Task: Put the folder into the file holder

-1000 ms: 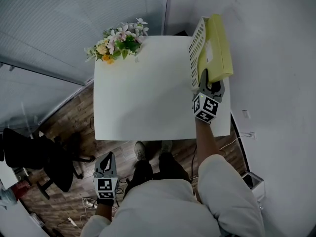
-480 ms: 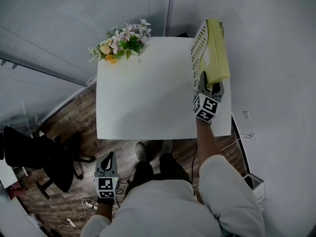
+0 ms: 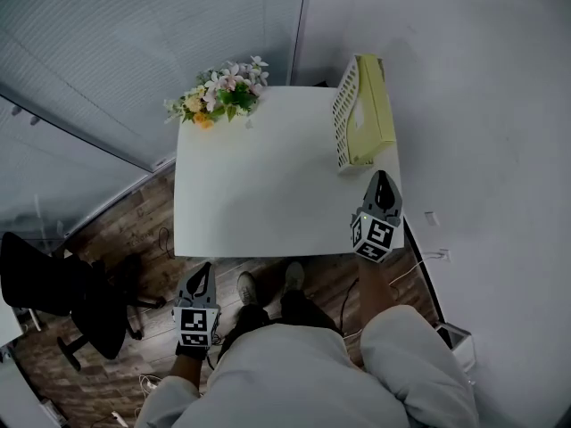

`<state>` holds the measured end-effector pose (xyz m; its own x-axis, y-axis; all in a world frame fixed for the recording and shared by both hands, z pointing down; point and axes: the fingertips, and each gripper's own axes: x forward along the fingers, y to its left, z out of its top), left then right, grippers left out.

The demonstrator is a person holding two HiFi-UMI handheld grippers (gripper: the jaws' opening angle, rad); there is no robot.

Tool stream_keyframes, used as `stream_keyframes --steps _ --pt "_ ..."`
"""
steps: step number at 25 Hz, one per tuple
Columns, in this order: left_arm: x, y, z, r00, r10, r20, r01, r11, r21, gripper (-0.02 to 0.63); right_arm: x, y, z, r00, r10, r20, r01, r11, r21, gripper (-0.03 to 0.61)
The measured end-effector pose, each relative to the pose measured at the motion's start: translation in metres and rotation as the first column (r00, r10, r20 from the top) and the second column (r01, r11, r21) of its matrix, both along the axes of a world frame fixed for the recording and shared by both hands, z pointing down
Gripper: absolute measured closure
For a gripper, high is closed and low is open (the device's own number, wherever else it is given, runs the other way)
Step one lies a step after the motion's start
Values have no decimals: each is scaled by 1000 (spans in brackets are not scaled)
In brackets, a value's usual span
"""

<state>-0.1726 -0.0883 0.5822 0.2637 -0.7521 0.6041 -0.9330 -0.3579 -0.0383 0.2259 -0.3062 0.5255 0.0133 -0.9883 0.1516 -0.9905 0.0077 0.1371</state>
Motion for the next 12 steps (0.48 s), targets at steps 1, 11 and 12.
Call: stream_keyframes --steps 1,11,12 --pt "2 -3 -4 1000 8 -5 -8 1000 14 606 0 9 -7 1000 -8 -16 8 1000 1 563" --pt "25 -21 -44 995 97 -35 -92 986 136 606 -19 92 -60 996 -90 -10 90 996 -12 566" --pt "27 -21 -47 994 105 -38 -98 984 146 606 -21 100 -62 995 -96 -10 96 995 -13 566"
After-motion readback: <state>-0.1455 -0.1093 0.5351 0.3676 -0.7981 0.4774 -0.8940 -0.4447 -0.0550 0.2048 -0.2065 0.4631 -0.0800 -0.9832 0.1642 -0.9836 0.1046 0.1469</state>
